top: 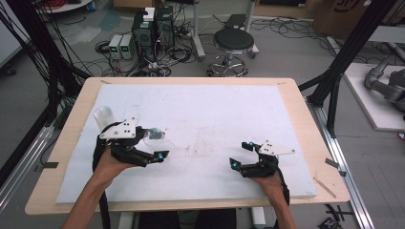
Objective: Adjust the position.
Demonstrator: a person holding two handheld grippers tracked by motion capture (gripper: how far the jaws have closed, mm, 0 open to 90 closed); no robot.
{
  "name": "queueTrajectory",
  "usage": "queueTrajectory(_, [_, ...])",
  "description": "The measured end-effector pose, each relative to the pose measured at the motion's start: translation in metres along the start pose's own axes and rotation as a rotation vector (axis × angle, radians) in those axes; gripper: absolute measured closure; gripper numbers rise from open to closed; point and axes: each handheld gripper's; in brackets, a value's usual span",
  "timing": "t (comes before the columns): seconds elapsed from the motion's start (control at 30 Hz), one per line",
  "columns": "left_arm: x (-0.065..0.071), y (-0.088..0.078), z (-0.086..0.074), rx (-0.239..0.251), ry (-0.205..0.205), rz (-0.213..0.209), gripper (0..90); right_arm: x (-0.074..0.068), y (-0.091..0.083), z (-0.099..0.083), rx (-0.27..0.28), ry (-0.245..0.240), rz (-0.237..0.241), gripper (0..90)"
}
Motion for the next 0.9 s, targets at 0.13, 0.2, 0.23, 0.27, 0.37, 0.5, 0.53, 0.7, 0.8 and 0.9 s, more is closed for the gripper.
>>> queueTrajectory(0.13, [0.0,0.001,0.0,0.002,0.003,-0.015,33.2,0.0,0.001,0.002,0.009,-0.008,0.025,14.3])
queueTrajectory(0.2, [0.0,0.001,0.0,0.004,0.0,-0.025,33.2,0.0,0.0,0.006,0.015,-0.011,0.039,14.3])
queueTrajectory(0.23, [-0.001,0.001,0.001,0.002,0.003,-0.029,33.2,0.0,0.0,0.009,0.023,-0.013,0.047,14.4])
queueTrajectory(0.27, [-0.002,0.002,0.001,0.001,0.002,-0.039,33.2,0.0,0.0,0.012,0.03,-0.016,0.057,14.4])
queueTrajectory(0.37, [-0.004,0.003,0.003,0.007,0.002,-0.055,33.2,-0.003,-0.003,0.023,0.044,-0.034,0.099,14.4])
queueTrajectory(0.5, [-0.005,0.006,0.006,0.01,0.0,-0.071,33.2,-0.006,-0.004,0.032,0.052,-0.059,0.129,14.3])
queueTrajectory(0.53, [-0.004,0.007,0.006,0.009,0.001,-0.072,33.2,-0.007,-0.004,0.036,0.052,-0.066,0.149,14.3])
queueTrajectory(0.7, [0.001,0.014,0.01,0.001,0.01,-0.095,33.2,-0.012,-0.002,0.051,0.07,-0.094,0.216,14.3])
queueTrajectory(0.8, [0.004,0.018,0.012,0.003,0.013,-0.108,33.2,-0.015,0.0,0.059,0.08,-0.11,0.258,14.3])
queueTrajectory(0.9, [0.006,0.02,0.013,0.013,0.01,-0.118,33.2,-0.018,0.004,0.067,0.084,-0.125,0.293,14.4])
Point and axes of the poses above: each handheld gripper's, and its own axes: y roughly forward along the jaws, z roughly out of its top, x roughly to its right, and after that the axes turned 13 degrees about -y, right-handed
